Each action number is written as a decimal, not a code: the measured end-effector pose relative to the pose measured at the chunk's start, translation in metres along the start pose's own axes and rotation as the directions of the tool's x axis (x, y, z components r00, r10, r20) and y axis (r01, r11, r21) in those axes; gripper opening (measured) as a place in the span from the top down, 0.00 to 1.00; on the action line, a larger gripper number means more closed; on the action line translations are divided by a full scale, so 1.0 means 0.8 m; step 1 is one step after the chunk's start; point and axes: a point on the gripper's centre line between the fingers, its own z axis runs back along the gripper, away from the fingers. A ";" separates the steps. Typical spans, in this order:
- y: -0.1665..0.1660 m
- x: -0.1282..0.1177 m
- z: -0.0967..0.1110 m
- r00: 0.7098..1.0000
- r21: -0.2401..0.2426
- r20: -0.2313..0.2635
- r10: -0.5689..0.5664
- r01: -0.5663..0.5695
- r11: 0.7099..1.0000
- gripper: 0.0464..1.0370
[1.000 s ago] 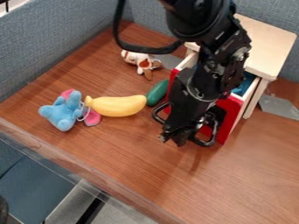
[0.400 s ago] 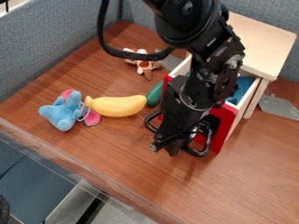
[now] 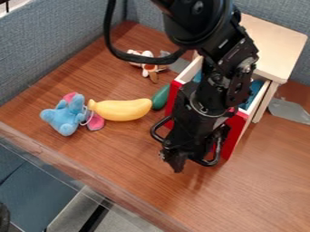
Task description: Abriu a gaveta
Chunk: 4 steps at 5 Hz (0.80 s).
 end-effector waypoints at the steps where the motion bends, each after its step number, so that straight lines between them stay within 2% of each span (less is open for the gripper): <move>1: 0.000 0.000 -0.001 1.000 -0.002 0.002 -0.004 0.004 1.000 0.03; 2: -0.001 0.000 0.002 0.999 0.003 0.013 -0.041 0.041 0.999 0.03; 3: -0.008 -0.002 0.019 0.995 -0.020 0.036 -0.096 0.097 0.995 0.04; 4: -0.020 -0.003 0.057 0.983 -0.078 0.043 -0.180 0.183 0.980 0.04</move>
